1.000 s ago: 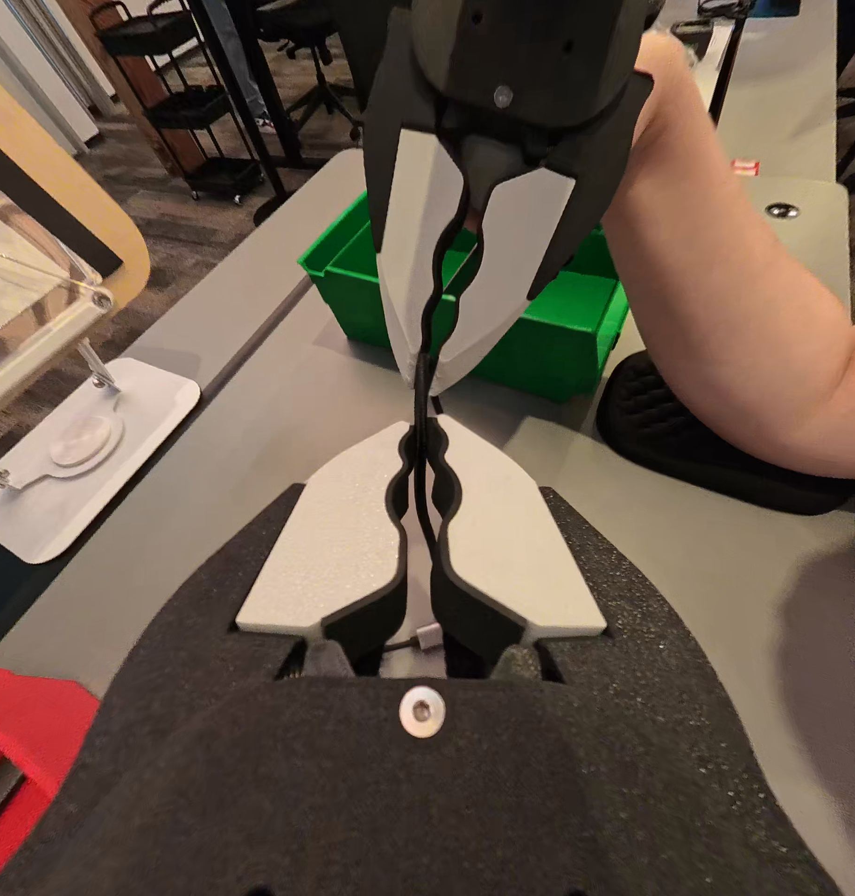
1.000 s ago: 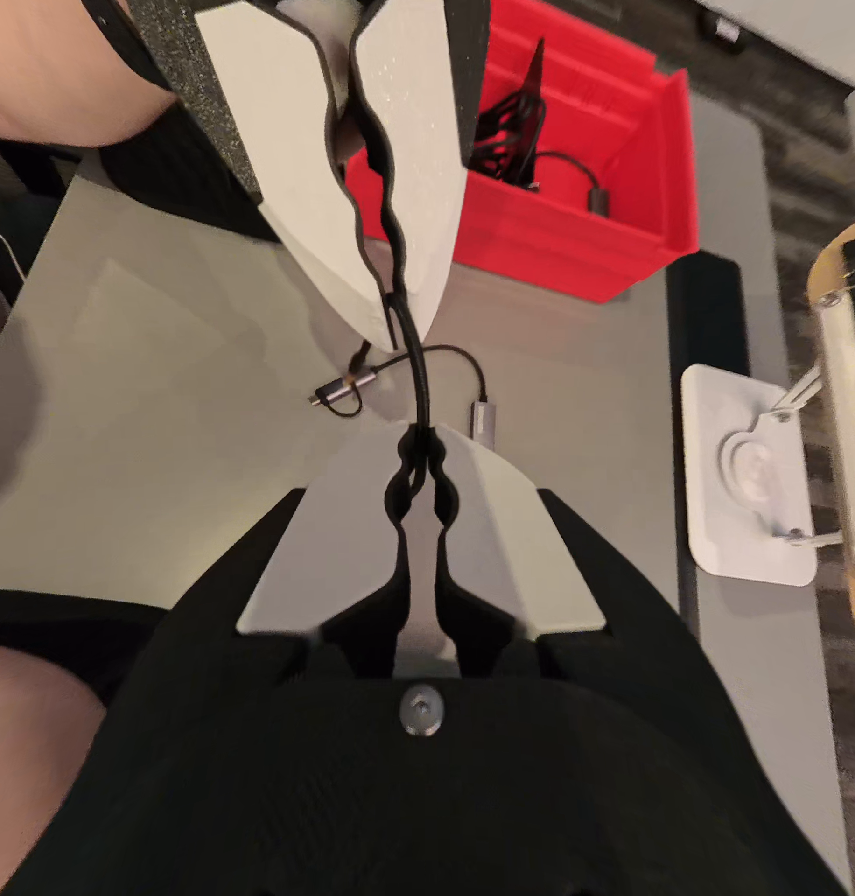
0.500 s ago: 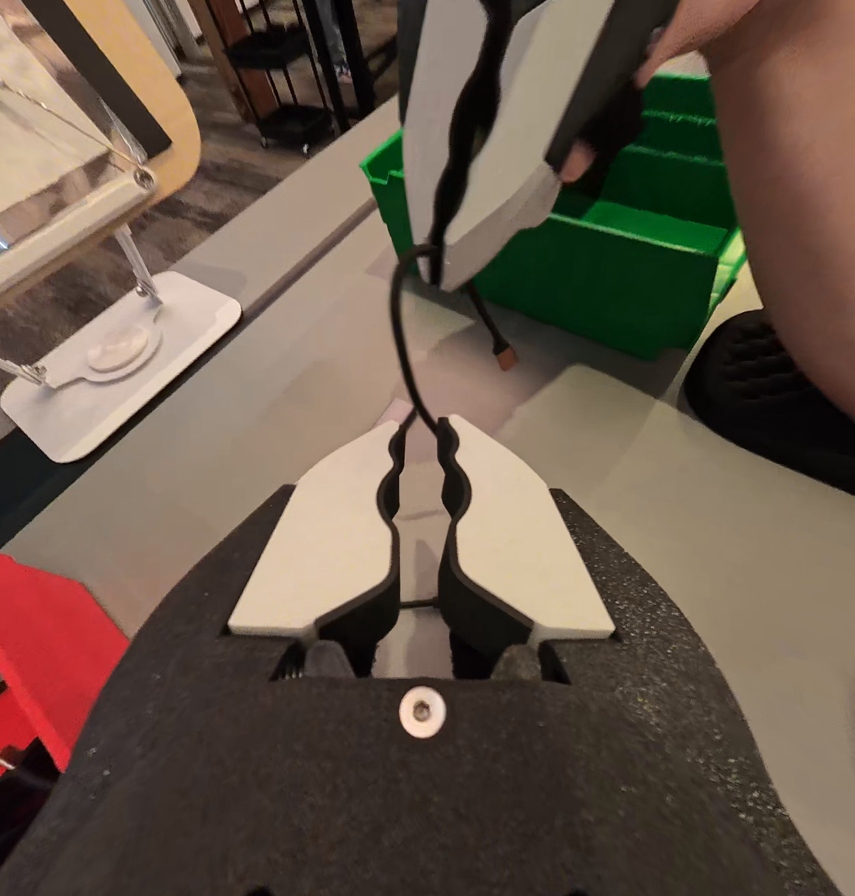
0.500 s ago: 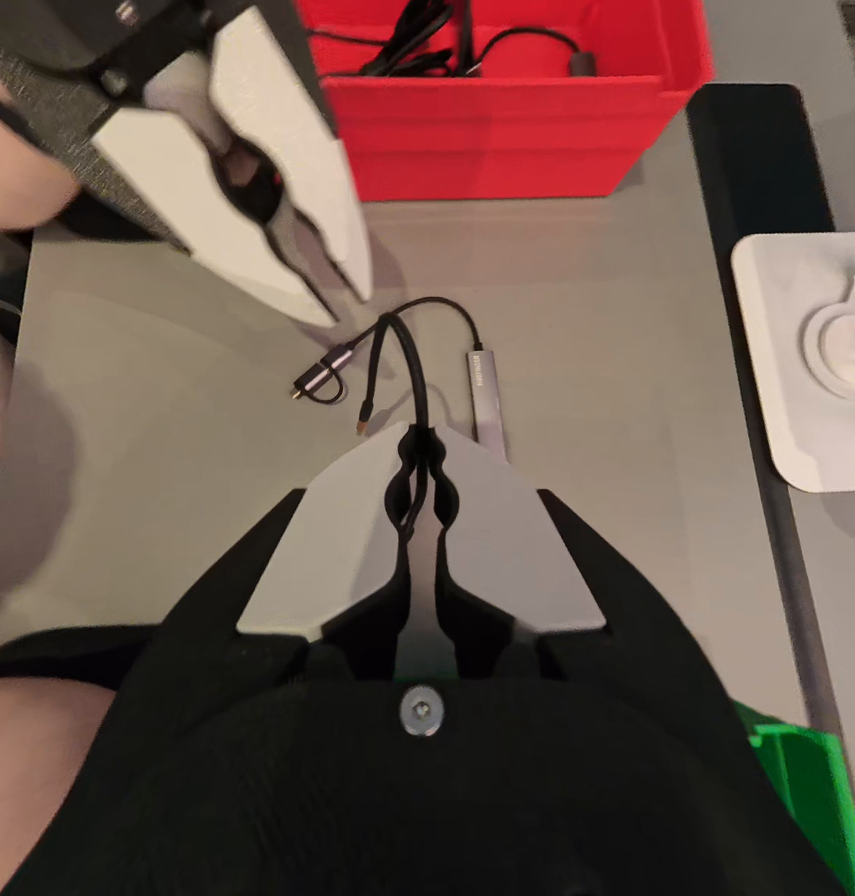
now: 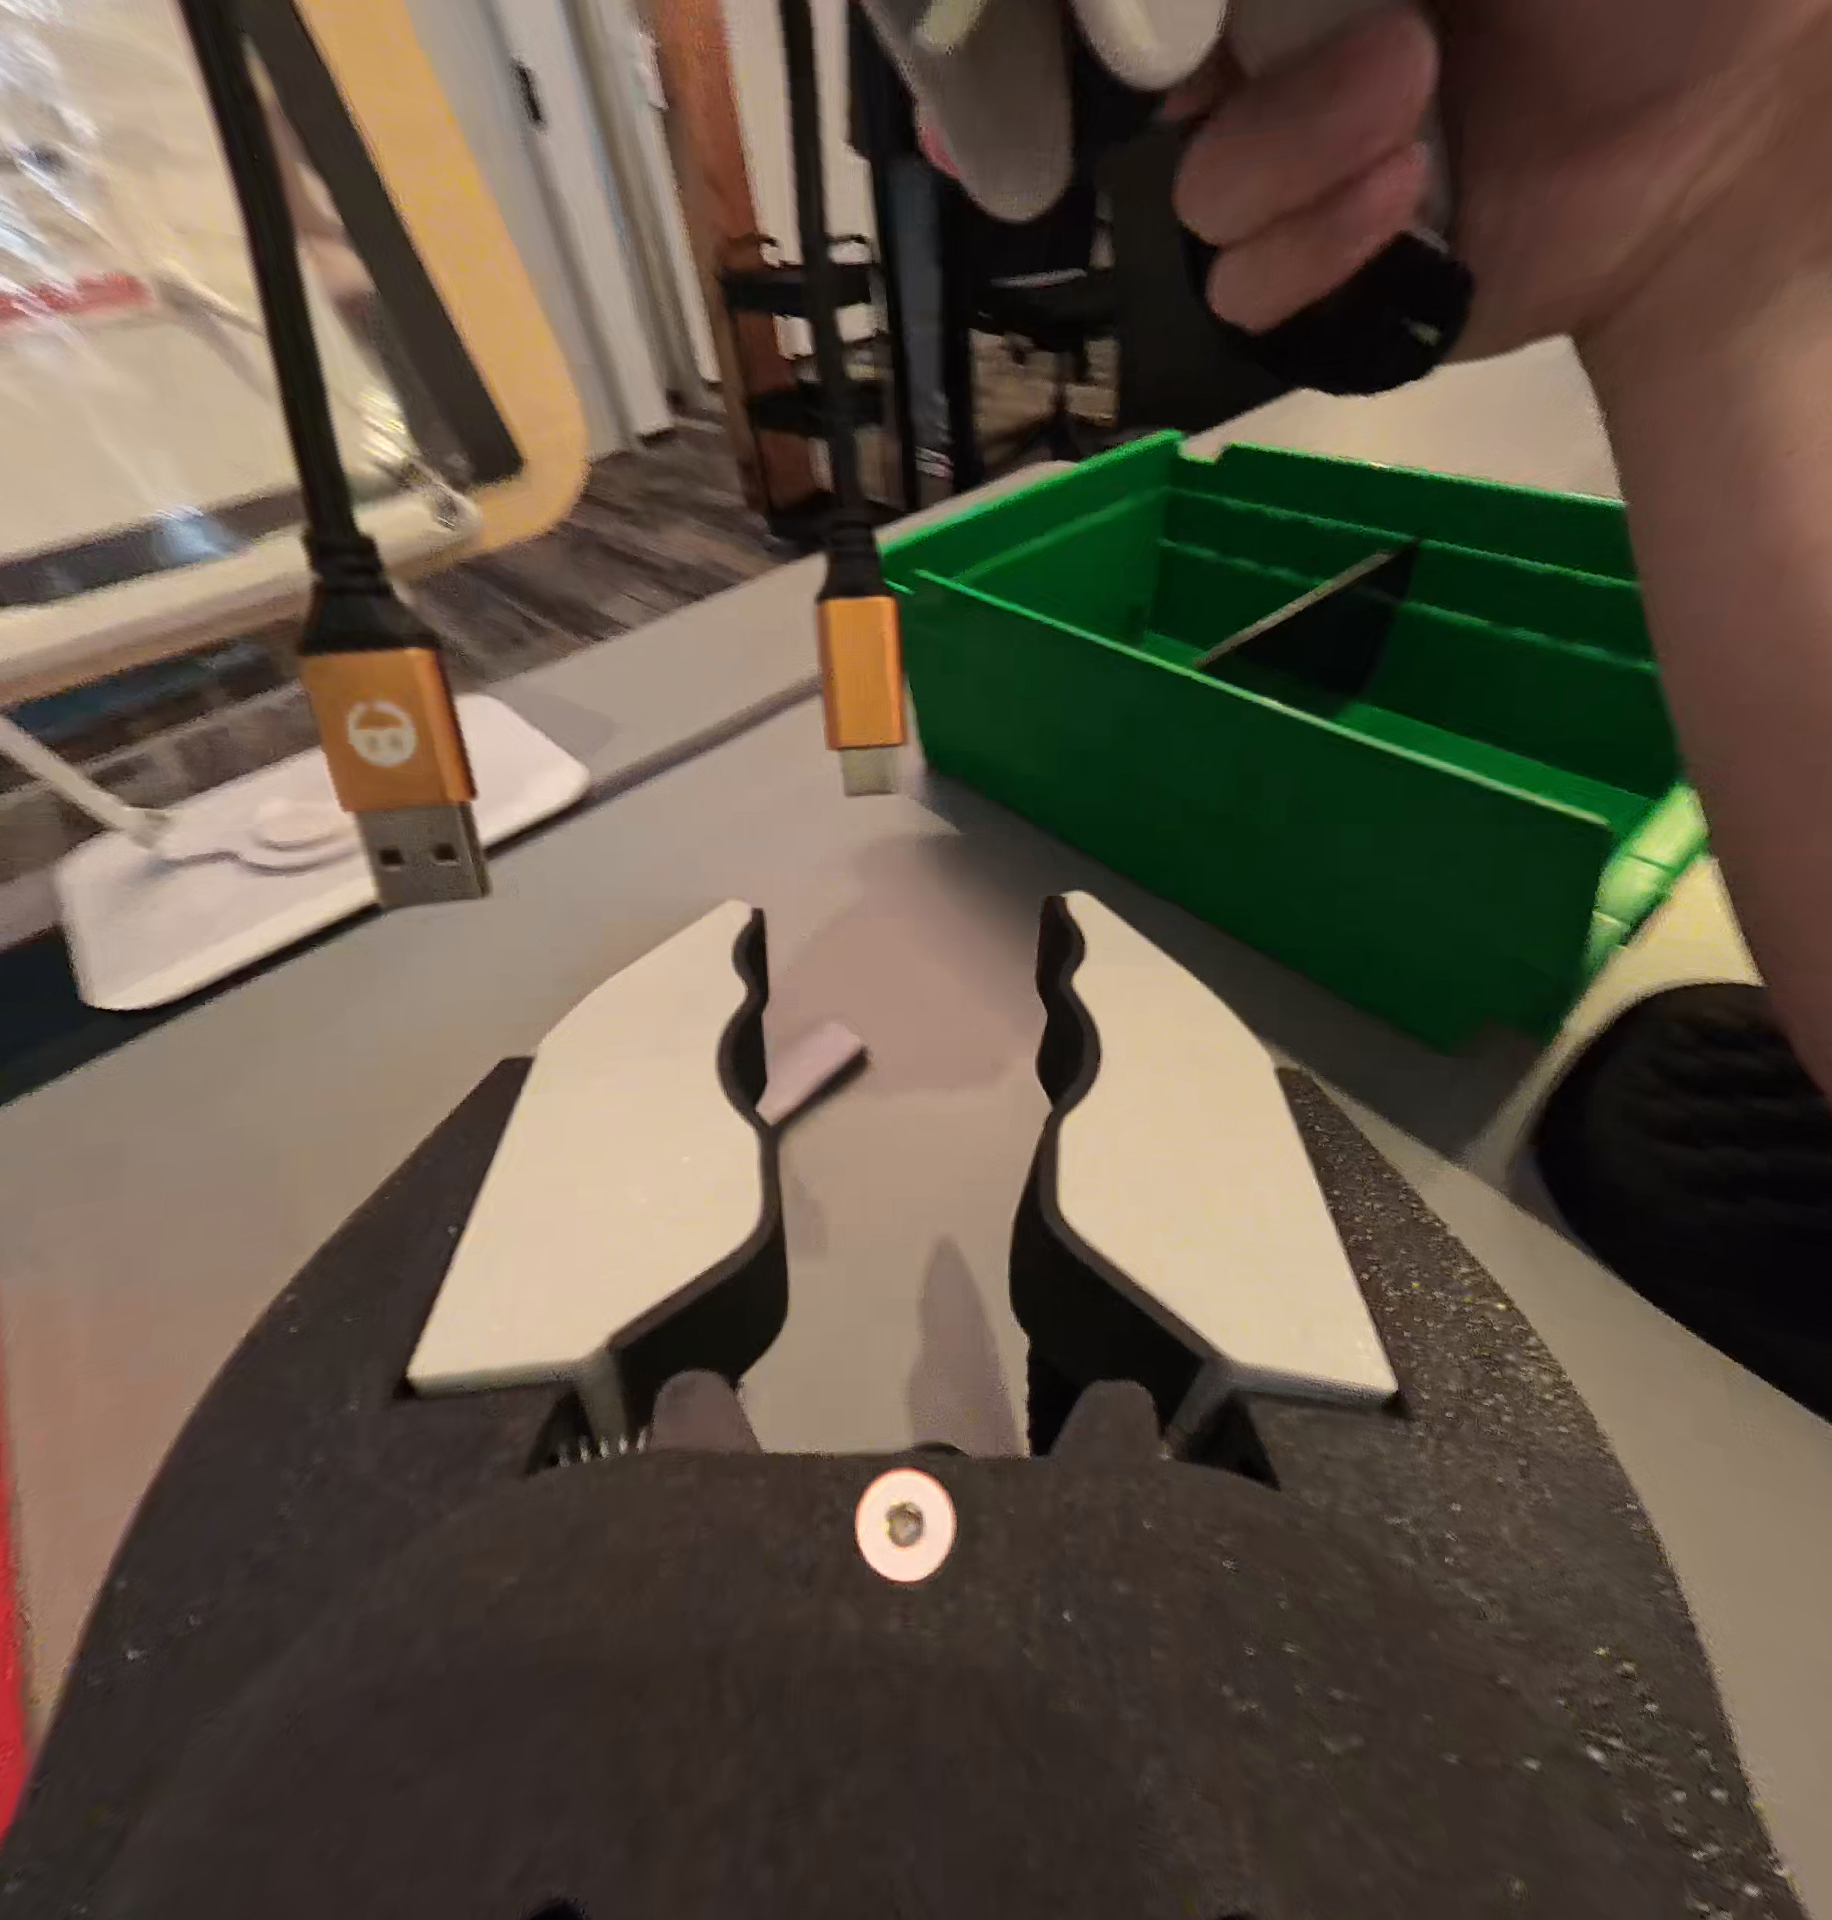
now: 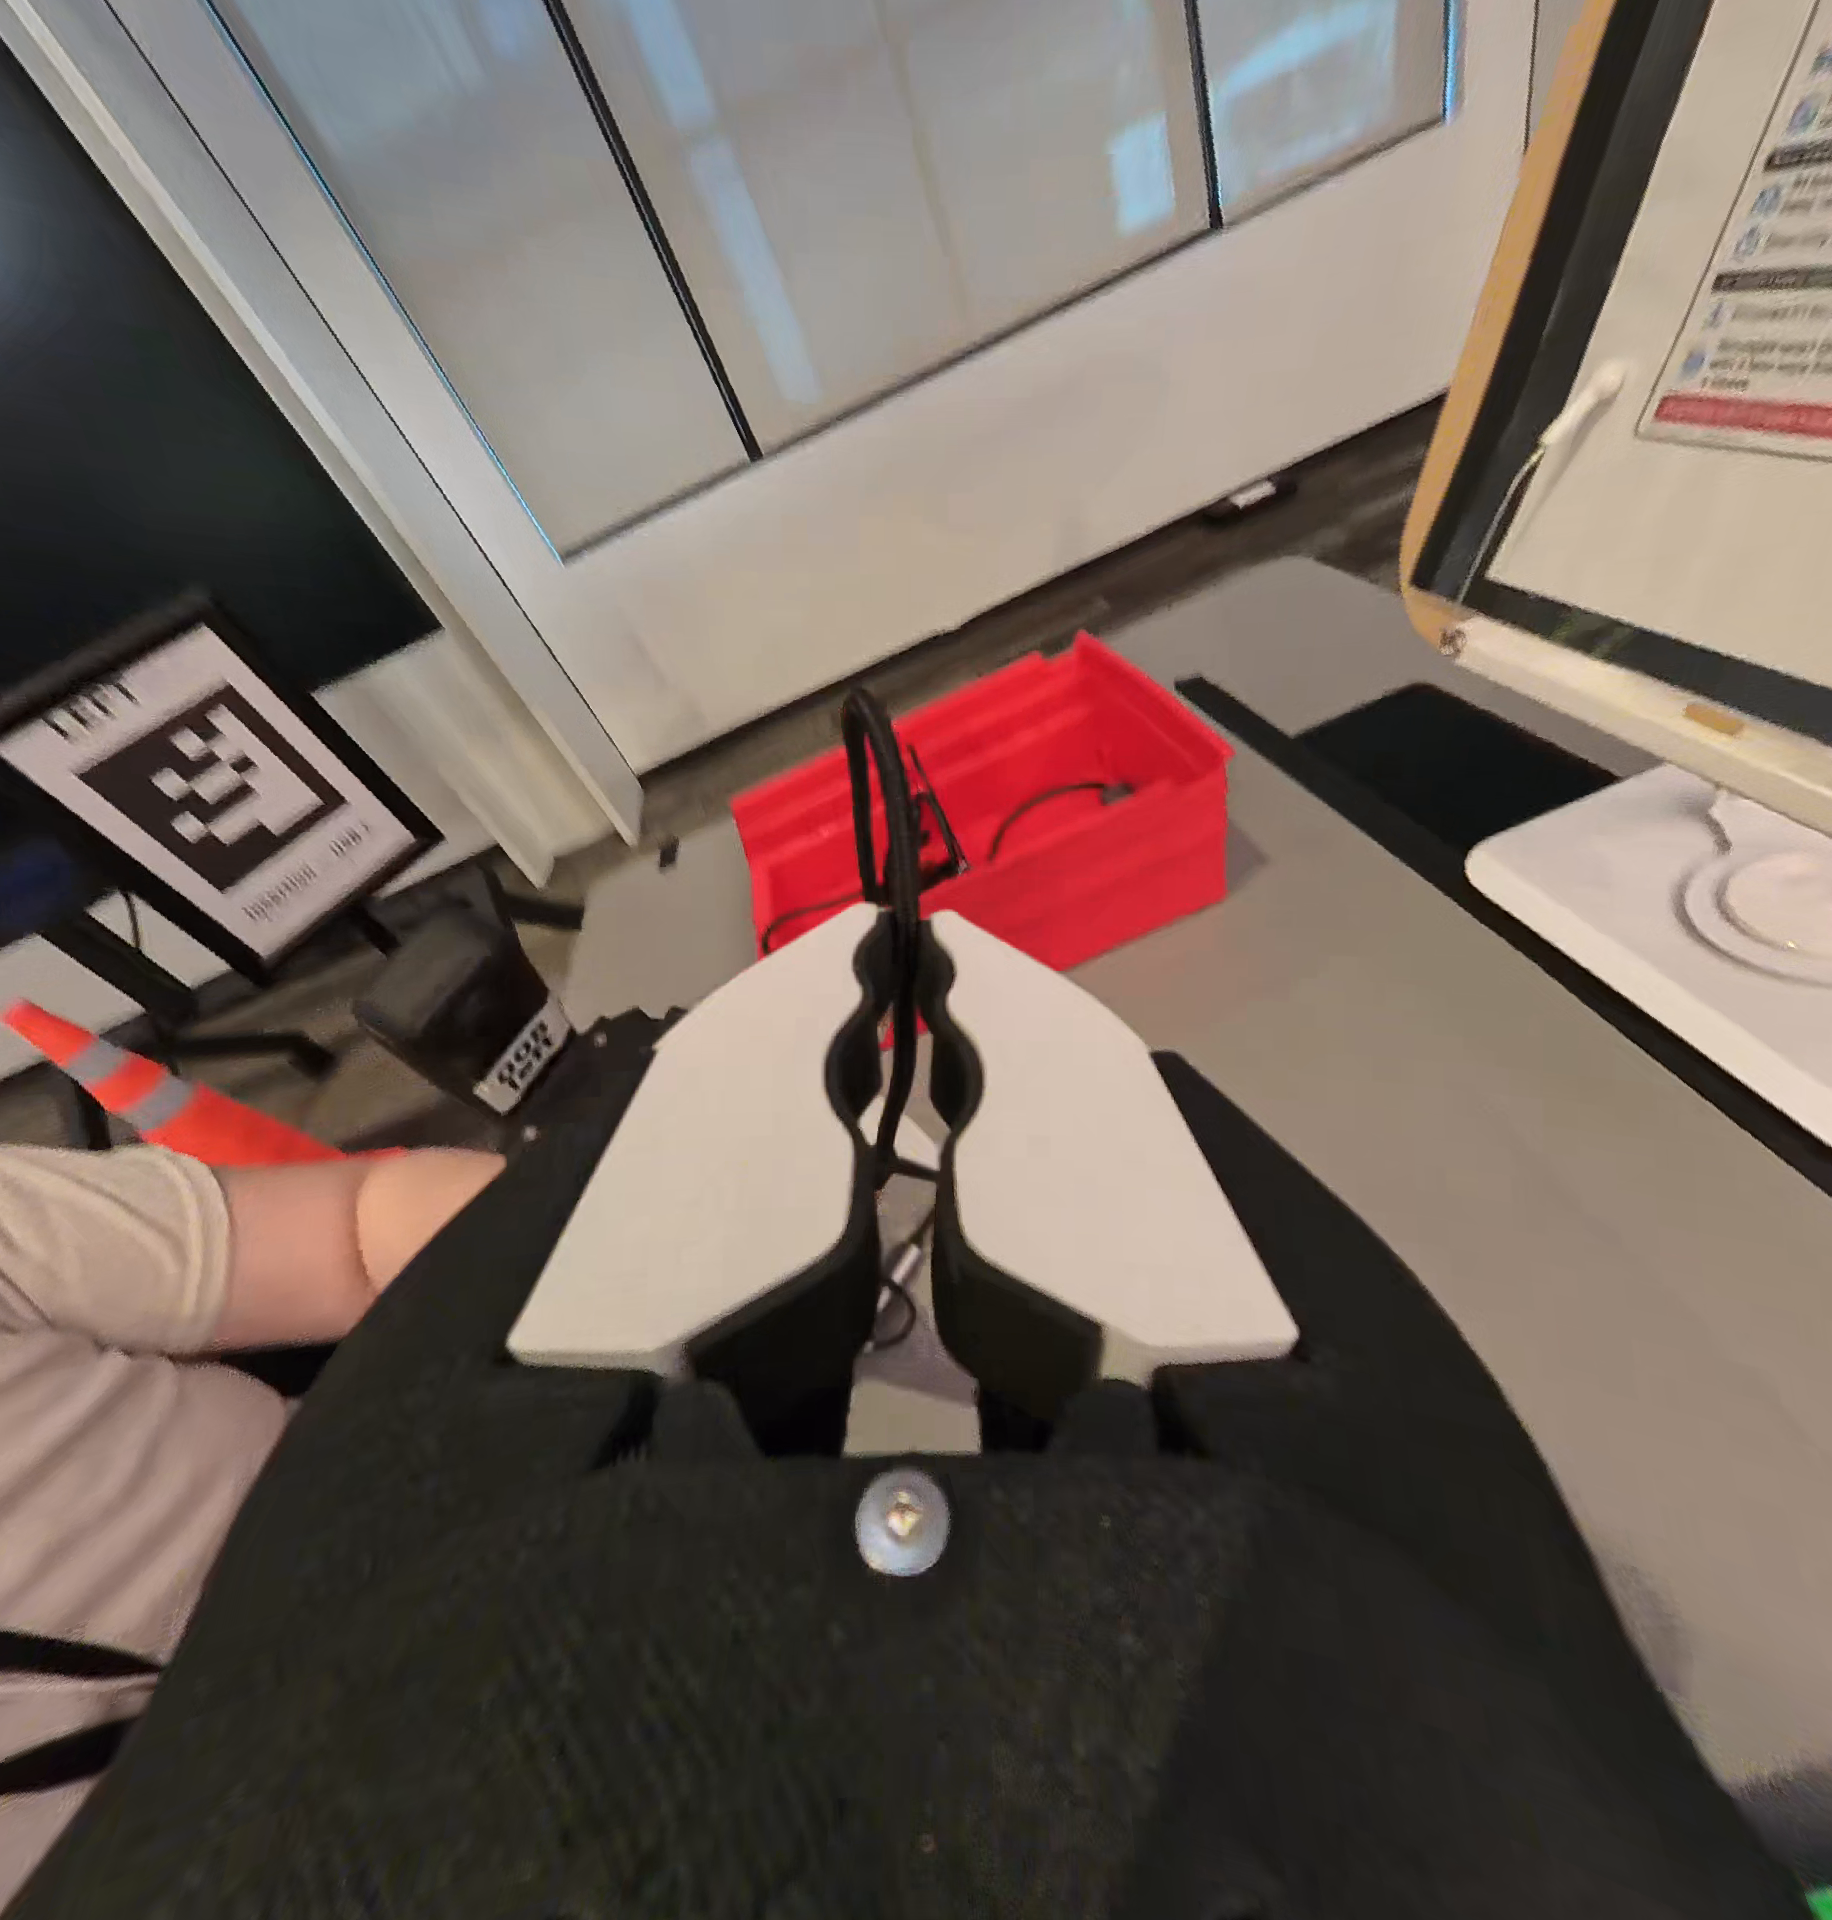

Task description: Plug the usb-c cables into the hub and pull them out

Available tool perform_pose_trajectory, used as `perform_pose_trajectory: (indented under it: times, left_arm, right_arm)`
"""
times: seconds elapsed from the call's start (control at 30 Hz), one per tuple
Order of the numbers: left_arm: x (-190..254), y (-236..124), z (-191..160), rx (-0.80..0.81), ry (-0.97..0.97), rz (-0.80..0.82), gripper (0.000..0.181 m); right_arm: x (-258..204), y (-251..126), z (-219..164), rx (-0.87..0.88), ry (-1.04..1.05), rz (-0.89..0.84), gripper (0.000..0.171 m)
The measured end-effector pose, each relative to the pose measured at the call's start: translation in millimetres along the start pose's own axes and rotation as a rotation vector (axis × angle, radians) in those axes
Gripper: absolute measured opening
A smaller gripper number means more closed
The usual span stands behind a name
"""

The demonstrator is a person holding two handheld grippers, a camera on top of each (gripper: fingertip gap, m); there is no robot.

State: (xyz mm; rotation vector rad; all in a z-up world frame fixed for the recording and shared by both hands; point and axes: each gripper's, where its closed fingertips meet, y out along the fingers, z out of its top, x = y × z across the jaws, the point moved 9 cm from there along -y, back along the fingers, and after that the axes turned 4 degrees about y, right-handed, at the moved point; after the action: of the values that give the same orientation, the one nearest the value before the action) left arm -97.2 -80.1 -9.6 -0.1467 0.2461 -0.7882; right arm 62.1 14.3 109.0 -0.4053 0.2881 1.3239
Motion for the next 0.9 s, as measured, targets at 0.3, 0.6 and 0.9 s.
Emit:
perform_pose_trajectory:
  times: [0.3,0.6,0.9]
  left_arm:
    - [2.4,-4.9,36.7,0.28,0.102,0.166,0.039]
    - [-4.7,4.6,36.1,0.257,0.124,0.11,0.012]
    - [-14.9,-24.5,52.7,0.128,0.247,0.064,0.012]
  right_arm:
    - [-0.7,-7.6,5.4,0.101,0.049,0.03,0.003]
    - [1.2,-7.5,4.9,0.105,0.062,0.045,0.003]
    - [18.8,-22.2,-6.6,0.015,0.015,-0.072,0.036]
